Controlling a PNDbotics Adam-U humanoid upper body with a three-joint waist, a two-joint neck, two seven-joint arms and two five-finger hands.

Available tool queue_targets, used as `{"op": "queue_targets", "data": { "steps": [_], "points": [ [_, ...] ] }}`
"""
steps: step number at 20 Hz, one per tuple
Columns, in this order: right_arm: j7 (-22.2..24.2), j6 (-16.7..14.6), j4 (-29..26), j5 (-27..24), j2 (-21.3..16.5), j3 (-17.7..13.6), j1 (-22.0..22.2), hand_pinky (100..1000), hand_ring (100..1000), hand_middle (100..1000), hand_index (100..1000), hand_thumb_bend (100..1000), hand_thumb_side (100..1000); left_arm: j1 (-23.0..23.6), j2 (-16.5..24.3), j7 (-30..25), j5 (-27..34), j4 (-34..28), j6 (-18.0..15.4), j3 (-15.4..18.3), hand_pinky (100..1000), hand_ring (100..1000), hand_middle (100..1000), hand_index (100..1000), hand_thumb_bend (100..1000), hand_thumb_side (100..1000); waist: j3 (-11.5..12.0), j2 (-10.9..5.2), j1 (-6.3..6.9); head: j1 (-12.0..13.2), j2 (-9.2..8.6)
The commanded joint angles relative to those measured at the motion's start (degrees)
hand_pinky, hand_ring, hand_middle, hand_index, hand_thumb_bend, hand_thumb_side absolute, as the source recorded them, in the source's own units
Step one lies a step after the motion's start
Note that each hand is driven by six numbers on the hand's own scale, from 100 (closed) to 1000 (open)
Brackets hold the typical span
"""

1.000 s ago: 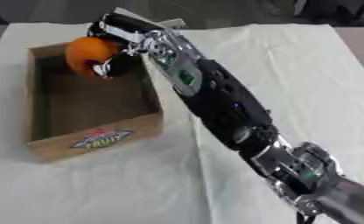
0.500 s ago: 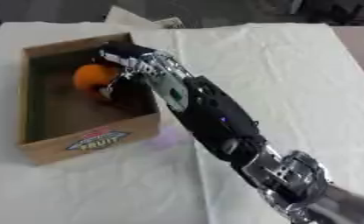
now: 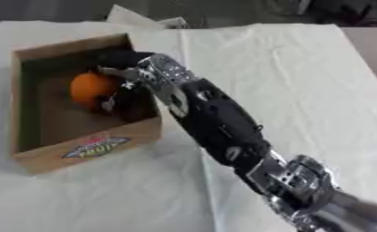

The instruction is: Pick up objects on the table and place them in the box.

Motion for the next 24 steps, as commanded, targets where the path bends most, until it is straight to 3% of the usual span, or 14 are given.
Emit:
{"op": "queue_targets", "data": {
  "steps": [1,2,3,7,12,19,22,24],
  "points": [
    [0.1,-0.6,-1.8,2.5,-0.1,-0.3,-1.2,899,915,803,1000,218,705,-0.8,0.3,0.0,0.2,-1.0,0.3,-0.1,429,551,629,719,100,934,0.1,-1.28,0.15,-0.1,-0.57],
    [-0.2,-0.7,-2.0,2.8,-0.1,-0.5,-1.2,904,919,818,1000,251,803,-0.8,0.3,-0.1,0.3,-1.0,0.4,-0.2,429,551,629,719,100,935,0.1,-1.31,0.10,-0.1,-0.57],
    [-0.5,-0.8,-2.2,3.0,-0.1,-0.6,-1.2,908,922,827,1000,307,776,-0.8,0.2,-0.1,0.3,-1.0,0.4,-0.2,430,551,629,720,100,934,0.1,-1.35,0.05,-0.1,-0.57],
    [-1.8,-1.0,-3.8,2.2,-0.3,-0.9,-1.5,920,931,851,1000,384,838,-0.8,0.2,-0.2,0.4,-1.0,0.6,-0.2,429,551,629,721,100,932,-0.2,-1.51,0.01,0.1,-0.75],
    [-2.3,-1.1,-7.0,0.2,-0.7,-0.8,-1.7,927,936,854,1000,408,868,-0.7,0.2,-0.3,0.5,-1.0,0.7,-0.2,429,551,629,722,100,928,-0.4,-1.63,0.23,0.3,-0.76],
    [-2.0,-0.8,-13.6,-5.1,-2.0,-1.6,-1.4,914,920,809,1000,246,857,-0.5,0.2,-0.2,0.4,-1.0,0.8,-0.1,429,550,628,721,100,928,-1.2,-1.92,0.55,1.0,-0.47],
    [-3.6,-2.0,-17.6,-7.6,-5.0,-2.5,-1.3,901,906,779,1000,121,870,-0.2,0.3,0.0,0.3,-1.0,0.7,0.2,428,549,628,720,100,929,-1.9,-2.09,0.71,1.9,-0.14],
    [-5.2,-2.2,-20.4,-9.3,-7.4,-3.4,-0.7,895,900,778,1000,100,870,0.0,0.3,0.3,0.1,-1.0,0.8,0.4,428,549,627,720,100,928,-2.3,-2.24,0.78,2.5,0.15]
  ]
}}
